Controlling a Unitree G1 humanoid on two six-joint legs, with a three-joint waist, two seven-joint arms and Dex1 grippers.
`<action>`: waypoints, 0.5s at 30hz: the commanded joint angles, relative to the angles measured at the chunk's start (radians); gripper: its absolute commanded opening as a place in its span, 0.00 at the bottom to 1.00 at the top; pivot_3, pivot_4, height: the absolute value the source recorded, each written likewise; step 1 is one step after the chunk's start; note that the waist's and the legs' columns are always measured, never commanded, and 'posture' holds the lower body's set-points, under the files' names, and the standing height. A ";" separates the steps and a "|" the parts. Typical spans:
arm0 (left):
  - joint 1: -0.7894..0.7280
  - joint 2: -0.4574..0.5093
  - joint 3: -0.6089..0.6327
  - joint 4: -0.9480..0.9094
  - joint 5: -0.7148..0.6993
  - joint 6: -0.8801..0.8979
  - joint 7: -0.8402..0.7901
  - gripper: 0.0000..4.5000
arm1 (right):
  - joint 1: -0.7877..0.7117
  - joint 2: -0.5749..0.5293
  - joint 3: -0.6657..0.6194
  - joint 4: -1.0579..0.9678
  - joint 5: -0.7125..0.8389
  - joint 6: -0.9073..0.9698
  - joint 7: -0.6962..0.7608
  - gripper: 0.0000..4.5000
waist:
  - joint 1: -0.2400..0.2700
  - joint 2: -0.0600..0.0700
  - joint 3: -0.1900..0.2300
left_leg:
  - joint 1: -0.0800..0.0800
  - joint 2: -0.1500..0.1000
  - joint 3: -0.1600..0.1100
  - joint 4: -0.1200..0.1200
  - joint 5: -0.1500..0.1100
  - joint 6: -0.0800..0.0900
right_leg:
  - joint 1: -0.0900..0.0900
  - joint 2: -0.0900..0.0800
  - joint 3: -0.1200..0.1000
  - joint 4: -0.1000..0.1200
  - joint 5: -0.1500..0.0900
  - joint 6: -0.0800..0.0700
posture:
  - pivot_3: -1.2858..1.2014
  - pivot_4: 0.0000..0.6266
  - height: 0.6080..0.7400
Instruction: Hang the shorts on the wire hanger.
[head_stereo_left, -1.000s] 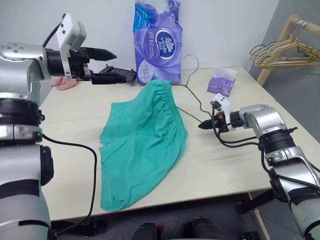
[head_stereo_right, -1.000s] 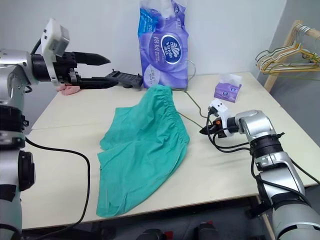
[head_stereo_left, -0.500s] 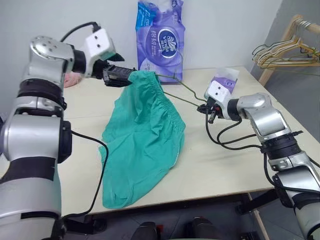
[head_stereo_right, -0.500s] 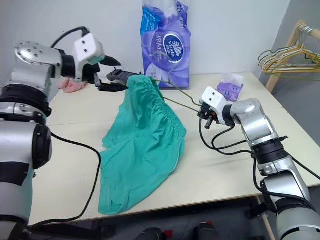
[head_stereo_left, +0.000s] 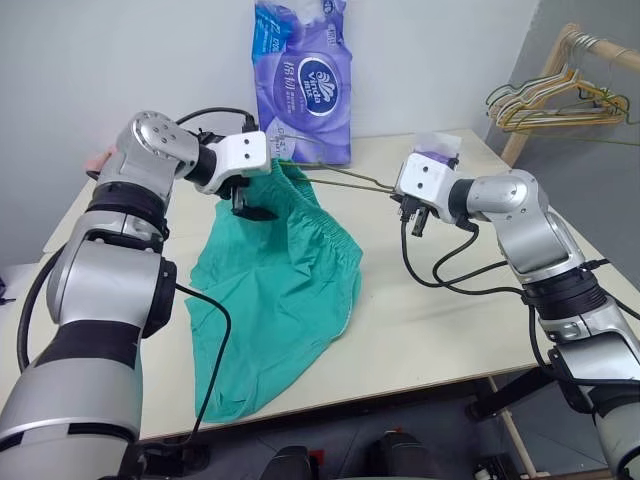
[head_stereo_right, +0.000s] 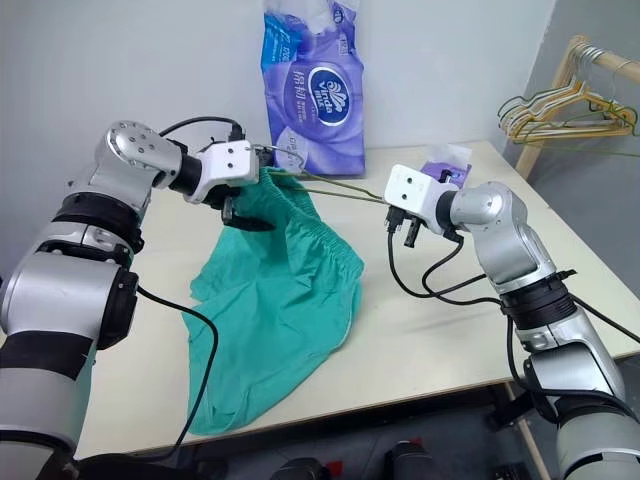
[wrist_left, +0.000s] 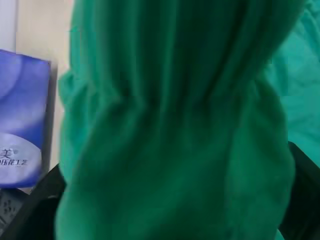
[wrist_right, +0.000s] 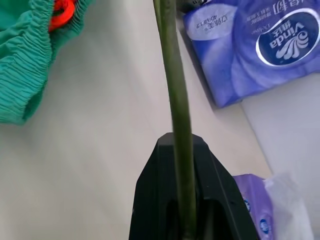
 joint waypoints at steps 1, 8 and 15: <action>-0.002 -0.016 -0.004 -0.016 0.018 -0.028 0.068 1.00 | -0.053 0.011 -0.018 -0.082 -0.012 -0.038 -0.022 0.00 | 0.000 -0.001 0.000 | 0.000 0.000 0.000 0.000 0.000 0.000 | 0.000 0.000 0.000 0.000 0.000 0.000 | 0.51 0.00 1.00; 0.013 -0.051 0.026 -0.012 0.007 -0.054 0.175 0.88 | -0.051 0.026 0.004 -0.142 -0.050 -0.075 -0.020 0.00 | 0.002 -0.001 -0.001 | 0.000 -0.001 0.000 0.000 0.000 0.000 | 0.000 -0.001 0.000 0.000 0.000 0.000 | 0.51 0.00 1.00; 0.023 -0.054 0.033 -0.014 -0.004 -0.061 0.150 0.43 | -0.063 0.046 -0.005 -0.121 -0.075 -0.104 -0.031 0.00 | 0.001 -0.001 -0.001 | 0.000 -0.001 0.000 0.000 0.000 0.000 | 0.000 -0.001 0.000 0.001 0.000 -0.001 | 0.51 0.00 1.00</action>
